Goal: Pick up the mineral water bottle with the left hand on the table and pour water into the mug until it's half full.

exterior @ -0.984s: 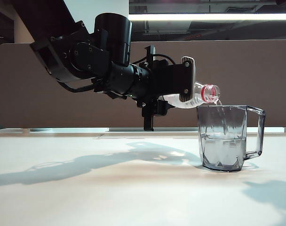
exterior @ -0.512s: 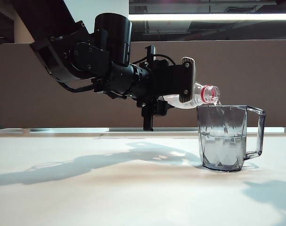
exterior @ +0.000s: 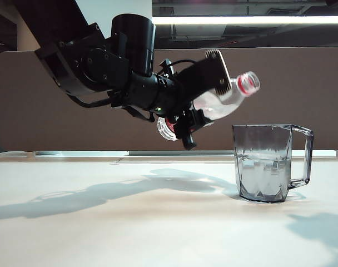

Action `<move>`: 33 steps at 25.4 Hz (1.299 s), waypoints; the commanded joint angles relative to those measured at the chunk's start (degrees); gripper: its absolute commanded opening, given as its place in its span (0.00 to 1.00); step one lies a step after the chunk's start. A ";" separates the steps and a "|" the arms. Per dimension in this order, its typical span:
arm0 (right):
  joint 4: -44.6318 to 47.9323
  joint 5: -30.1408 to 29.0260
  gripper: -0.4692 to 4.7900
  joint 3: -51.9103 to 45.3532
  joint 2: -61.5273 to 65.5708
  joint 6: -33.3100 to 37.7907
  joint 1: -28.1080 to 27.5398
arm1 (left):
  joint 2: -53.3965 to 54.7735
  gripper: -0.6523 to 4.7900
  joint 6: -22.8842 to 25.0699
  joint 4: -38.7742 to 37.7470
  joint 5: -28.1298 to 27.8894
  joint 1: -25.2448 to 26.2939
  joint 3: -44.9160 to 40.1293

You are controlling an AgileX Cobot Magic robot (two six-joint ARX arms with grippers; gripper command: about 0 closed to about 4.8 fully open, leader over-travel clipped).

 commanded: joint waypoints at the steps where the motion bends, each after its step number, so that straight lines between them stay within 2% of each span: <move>1: 0.96 -0.09 0.09 0.48 -0.13 0.00 0.02 | -2.03 0.51 -8.61 1.09 0.20 -0.04 0.52; 5: 0.98 -0.09 0.09 0.48 -0.13 0.00 0.02 | -4.31 0.51 -20.55 -2.71 0.20 0.17 0.50; 6: 0.98 -0.09 0.09 0.48 -0.13 0.00 0.02 | -6.05 0.51 -27.91 -6.45 0.20 0.61 0.50; 8: 0.98 -0.09 0.09 0.48 -0.13 -0.02 0.02 | -7.76 0.51 -34.23 -10.16 0.20 1.20 0.50; 10: 0.98 -0.09 0.09 0.48 -0.15 -0.02 0.02 | -10.56 0.51 -43.89 -13.77 0.20 2.40 -0.11; 11: 0.98 -0.11 0.09 0.48 -0.15 0.00 0.02 | -11.65 0.51 -45.94 -13.64 0.20 2.95 -0.98; 19: 0.98 -0.11 0.09 0.48 -0.15 0.00 0.02 | -20.90 0.51 -57.77 -8.96 0.20 8.61 -12.33; 28: 0.96 -0.09 0.09 0.48 -0.15 -0.02 0.02 | -27.89 0.51 -63.63 -5.35 0.20 14.05 -22.82; 33: 0.96 -0.09 0.09 0.48 -0.15 -0.02 0.02 | -28.87 0.51 -66.79 2.45 0.20 14.78 -30.69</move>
